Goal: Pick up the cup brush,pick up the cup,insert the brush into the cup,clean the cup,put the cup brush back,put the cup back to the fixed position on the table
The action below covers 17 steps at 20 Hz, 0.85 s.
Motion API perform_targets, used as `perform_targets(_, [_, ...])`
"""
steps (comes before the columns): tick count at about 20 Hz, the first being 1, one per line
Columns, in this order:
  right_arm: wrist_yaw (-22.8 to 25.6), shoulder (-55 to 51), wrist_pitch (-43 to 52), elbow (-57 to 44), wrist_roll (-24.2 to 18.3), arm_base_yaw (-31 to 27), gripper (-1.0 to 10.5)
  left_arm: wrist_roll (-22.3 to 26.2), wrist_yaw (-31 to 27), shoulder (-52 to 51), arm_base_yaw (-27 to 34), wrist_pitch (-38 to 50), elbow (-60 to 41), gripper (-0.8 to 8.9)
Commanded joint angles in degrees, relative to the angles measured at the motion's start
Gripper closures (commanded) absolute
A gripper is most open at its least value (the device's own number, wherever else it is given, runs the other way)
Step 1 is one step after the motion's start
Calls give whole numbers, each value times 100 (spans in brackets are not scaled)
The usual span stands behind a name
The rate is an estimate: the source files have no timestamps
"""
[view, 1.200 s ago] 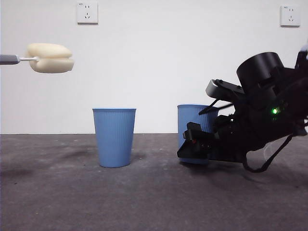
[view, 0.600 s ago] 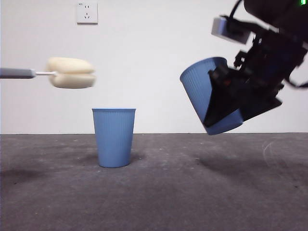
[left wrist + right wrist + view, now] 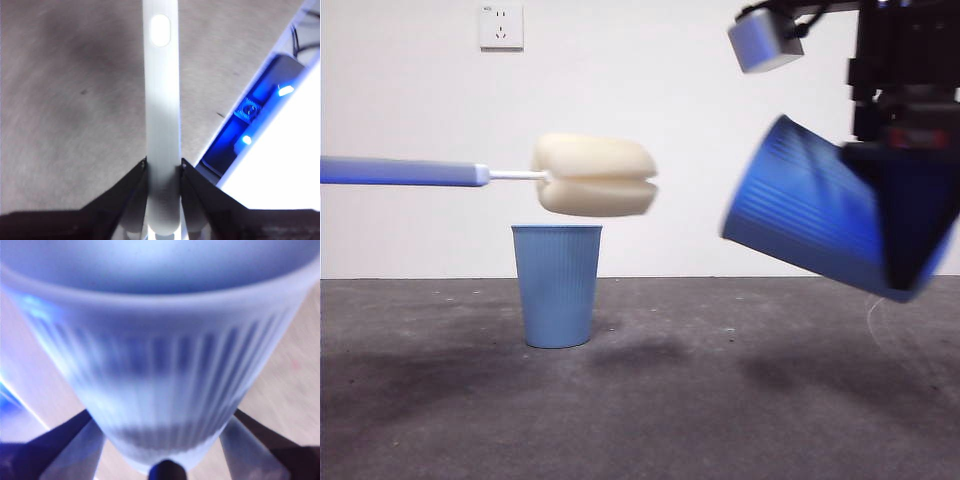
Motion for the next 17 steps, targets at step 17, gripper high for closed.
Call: perform_targets(17, [1517,868,-380,13,-901,1558,959,236,-365,750,-1408,247,-50,822])
